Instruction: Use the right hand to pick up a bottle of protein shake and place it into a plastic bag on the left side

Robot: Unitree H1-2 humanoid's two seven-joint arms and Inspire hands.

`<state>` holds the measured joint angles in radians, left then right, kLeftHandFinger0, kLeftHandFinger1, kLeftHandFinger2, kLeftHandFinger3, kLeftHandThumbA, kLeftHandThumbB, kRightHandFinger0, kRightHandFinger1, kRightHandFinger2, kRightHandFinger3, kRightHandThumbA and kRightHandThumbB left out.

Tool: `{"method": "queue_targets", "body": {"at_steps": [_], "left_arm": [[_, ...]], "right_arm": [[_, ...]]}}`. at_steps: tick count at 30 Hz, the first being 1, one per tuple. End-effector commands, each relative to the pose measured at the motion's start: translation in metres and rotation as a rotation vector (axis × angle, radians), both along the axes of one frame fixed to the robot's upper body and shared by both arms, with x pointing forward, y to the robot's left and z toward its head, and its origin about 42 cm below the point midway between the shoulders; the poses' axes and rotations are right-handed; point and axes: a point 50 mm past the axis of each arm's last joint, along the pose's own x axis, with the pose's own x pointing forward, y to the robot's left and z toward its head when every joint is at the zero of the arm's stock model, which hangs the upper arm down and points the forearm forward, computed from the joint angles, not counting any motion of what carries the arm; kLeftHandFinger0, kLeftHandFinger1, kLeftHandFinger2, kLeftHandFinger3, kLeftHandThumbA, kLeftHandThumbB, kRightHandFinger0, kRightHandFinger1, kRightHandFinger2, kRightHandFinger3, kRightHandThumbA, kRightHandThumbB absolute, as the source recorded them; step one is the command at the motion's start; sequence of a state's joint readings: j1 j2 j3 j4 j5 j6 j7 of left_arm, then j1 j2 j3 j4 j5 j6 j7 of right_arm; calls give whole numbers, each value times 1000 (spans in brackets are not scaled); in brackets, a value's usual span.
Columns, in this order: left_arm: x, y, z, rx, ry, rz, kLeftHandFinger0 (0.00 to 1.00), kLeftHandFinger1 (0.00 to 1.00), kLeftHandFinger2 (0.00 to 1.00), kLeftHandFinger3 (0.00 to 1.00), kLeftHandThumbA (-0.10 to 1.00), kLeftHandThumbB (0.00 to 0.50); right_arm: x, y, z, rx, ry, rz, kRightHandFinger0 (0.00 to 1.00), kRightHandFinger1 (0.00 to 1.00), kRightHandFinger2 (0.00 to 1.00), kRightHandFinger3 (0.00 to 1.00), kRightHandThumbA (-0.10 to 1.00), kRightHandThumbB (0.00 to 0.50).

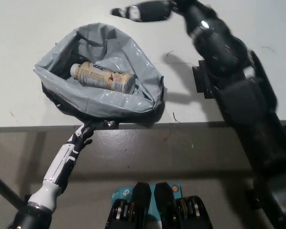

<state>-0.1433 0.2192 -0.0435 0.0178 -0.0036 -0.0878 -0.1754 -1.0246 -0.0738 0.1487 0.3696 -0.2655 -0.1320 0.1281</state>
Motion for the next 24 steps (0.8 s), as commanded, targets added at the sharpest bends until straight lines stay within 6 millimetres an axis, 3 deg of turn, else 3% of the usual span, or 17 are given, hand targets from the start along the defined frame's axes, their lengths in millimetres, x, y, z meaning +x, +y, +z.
{"method": "queue_targets", "body": {"at_steps": [1, 4, 5, 7, 8, 9, 10, 12, 13, 14, 15, 17, 20, 21, 24], "left_arm": [[21, 12, 29, -24, -108, 66, 1000, 1000, 1000, 1000, 1000, 154], [25, 13, 31, -40, -110, 66, 1000, 1000, 1000, 1000, 1000, 146], [24, 12, 30, -42, -110, 63, 1000, 1000, 1000, 1000, 1000, 155], [24, 12, 28, -38, -110, 58, 1000, 1000, 1000, 1000, 1000, 162], [23, 11, 27, -30, -112, 56, 1000, 1000, 1000, 1000, 1000, 153], [23, 10, 26, -28, -112, 56, 1000, 1000, 1000, 1000, 1000, 153], [23, 10, 26, -30, -113, 56, 1000, 1000, 1000, 1000, 1000, 148], [22, 9, 26, -27, -114, 60, 1000, 1000, 1000, 1000, 1000, 147], [22, 9, 26, -24, -112, 62, 1000, 1000, 1000, 1000, 1000, 147], [22, 8, 26, -24, -112, 62, 1000, 1000, 1000, 1000, 1000, 147], [21, 7, 27, -18, -110, 59, 1000, 1000, 1000, 1000, 1000, 152], [21, 4, 26, -23, -108, 51, 1000, 1000, 1000, 1000, 1000, 154], [23, 3, 27, -19, -112, 50, 1000, 1000, 1000, 1000, 1000, 166], [23, 3, 29, -20, -109, 53, 1000, 1000, 1000, 1000, 1000, 159], [23, 5, 31, -19, -115, 53, 1000, 1000, 1000, 1000, 1000, 145]], "right_arm": [[-182, -160, 72, 370, -557, 10, 1000, 1000, 1000, 1000, 1000, 427], [-207, -173, 40, 394, -540, 14, 1000, 1000, 1000, 1000, 1000, 410], [-219, -178, 20, 418, -513, -1, 1000, 1000, 1000, 1000, 1000, 440], [-232, -182, -6, 454, -469, -23, 1000, 1000, 1000, 1000, 1000, 442], [-237, -179, -27, 463, -428, -45, 1000, 1000, 1000, 1000, 1000, 415], [-238, -178, -35, 460, -413, -59, 1000, 1000, 1000, 1000, 1000, 409], [-237, -174, -51, 447, -383, -90, 1000, 1000, 1000, 1000, 1000, 358], [-228, -174, -80, 397, -303, -150, 1000, 1000, 1000, 1000, 1000, 321], [-215, -177, -102, 373, -231, -199, 1000, 1000, 1000, 1000, 1000, 342], [-213, -177, -106, 375, -217, -204, 1000, 1000, 1000, 1000, 1000, 344], [-201, -177, -126, 364, -143, -228, 1000, 1000, 1000, 1000, 1000, 319], [-190, -177, -147, 359, -49, -226, 1000, 1000, 1000, 1000, 1000, 307], [-171, -172, -171, 349, 38, -237, 1000, 1000, 1000, 1000, 1000, 286], [-158, -165, -187, 356, 99, -219, 1000, 1000, 1000, 1000, 1000, 245], [-145, -155, -202, 361, 178, -198, 1000, 1000, 1000, 1000, 1000, 241]]}}
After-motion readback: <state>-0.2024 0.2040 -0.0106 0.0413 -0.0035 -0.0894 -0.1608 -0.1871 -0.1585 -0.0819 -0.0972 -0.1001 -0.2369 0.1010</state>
